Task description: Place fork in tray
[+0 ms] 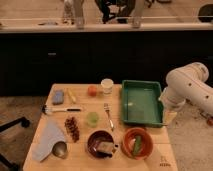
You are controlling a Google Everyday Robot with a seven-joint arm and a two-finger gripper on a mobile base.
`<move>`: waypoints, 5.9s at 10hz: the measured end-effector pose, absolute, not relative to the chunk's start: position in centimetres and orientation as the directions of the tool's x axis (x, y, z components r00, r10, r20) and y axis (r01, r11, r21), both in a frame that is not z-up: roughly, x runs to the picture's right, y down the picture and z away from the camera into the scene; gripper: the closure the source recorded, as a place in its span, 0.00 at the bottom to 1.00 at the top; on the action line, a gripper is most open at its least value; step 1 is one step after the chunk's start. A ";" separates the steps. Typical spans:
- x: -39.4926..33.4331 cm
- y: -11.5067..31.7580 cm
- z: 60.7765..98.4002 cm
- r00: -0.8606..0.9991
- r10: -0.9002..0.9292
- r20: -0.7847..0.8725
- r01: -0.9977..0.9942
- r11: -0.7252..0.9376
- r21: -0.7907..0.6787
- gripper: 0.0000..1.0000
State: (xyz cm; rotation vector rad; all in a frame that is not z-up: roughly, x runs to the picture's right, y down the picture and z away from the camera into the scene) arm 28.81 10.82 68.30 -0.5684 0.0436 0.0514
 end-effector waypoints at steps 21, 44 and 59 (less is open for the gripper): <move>28.8 10.8 68.3 0.998 0.037 -0.055 -0.061 0.842 -0.537 0.20; 28.8 10.9 68.3 0.998 0.034 -0.055 -0.058 0.842 -0.537 0.20; 18.7 9.9 71.2 0.999 0.030 -0.016 -0.034 0.785 -0.618 0.20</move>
